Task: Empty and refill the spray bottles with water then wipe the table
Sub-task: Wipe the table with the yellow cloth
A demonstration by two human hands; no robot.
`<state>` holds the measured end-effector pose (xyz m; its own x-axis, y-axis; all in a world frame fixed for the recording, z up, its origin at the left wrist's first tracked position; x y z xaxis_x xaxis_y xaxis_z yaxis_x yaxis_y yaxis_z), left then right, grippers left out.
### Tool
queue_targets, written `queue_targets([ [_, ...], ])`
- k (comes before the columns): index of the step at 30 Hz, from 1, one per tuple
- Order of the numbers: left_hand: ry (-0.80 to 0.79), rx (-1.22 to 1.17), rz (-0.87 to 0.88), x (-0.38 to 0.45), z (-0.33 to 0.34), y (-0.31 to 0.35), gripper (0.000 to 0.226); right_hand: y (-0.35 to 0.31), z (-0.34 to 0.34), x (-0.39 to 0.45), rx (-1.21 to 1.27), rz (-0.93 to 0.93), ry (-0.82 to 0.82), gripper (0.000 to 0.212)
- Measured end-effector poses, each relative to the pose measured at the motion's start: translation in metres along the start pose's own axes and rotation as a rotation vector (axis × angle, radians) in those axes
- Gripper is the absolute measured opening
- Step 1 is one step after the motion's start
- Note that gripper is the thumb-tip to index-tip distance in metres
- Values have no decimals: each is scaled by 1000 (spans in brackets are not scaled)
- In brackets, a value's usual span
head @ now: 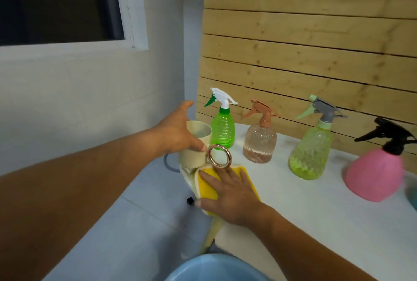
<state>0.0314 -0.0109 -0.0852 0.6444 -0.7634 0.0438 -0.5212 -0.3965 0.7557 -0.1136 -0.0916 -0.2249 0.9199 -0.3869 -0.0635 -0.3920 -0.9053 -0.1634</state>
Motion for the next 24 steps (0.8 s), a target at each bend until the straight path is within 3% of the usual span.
queue_targets([
  [7, -55, 7, -30, -11, 28, -6, 137, 55, -2, -76, -26, 84, -10, 79],
  [10, -64, 16, -45, -16, 35, -8, 136, 71, -4, -95, 6, 156, 4, 89],
  [14, -70, 16, -79, -24, 41, -13, 134, 77, -5, -104, 5, 214, 57, 101],
  [24, -91, -42, -99, -27, 41, -25, 135, 76, -3, -103, -4, 235, 63, 98],
])
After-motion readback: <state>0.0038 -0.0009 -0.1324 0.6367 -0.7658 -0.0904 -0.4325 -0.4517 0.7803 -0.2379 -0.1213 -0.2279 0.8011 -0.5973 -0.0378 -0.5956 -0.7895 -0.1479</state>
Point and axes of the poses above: each hand's wrist, its own x-axis towards the middle knuckle, its own z-axis out of the palm, y = z × x, the point moved 7 cm from there along x, towards the middle knuckle
